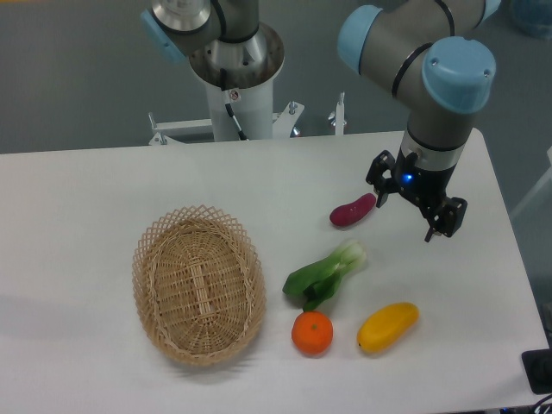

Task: Pick up the green vegetable from the table
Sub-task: 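Move the open gripper over the green bok choy and lower it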

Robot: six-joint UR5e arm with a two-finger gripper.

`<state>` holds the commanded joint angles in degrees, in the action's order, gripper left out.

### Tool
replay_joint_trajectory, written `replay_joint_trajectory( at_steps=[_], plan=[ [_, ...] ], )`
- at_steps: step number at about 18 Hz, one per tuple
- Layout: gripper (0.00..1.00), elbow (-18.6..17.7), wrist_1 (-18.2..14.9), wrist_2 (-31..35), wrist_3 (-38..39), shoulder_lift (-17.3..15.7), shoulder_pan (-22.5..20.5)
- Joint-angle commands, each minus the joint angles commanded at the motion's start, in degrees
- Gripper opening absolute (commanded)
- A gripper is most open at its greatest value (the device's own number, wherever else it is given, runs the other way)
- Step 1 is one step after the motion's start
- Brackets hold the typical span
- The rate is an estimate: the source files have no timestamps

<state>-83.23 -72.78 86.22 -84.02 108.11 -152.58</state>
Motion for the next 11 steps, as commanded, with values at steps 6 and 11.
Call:
replay_joint_trajectory(
  at_steps=[6,11],
  plan=[
    [1.00,-1.58,0.53,-0.35,0.09,0.00,0.18],
    [1.00,-9.03,8.33,-0.18,1.23,0.00,1.31]
  ],
)
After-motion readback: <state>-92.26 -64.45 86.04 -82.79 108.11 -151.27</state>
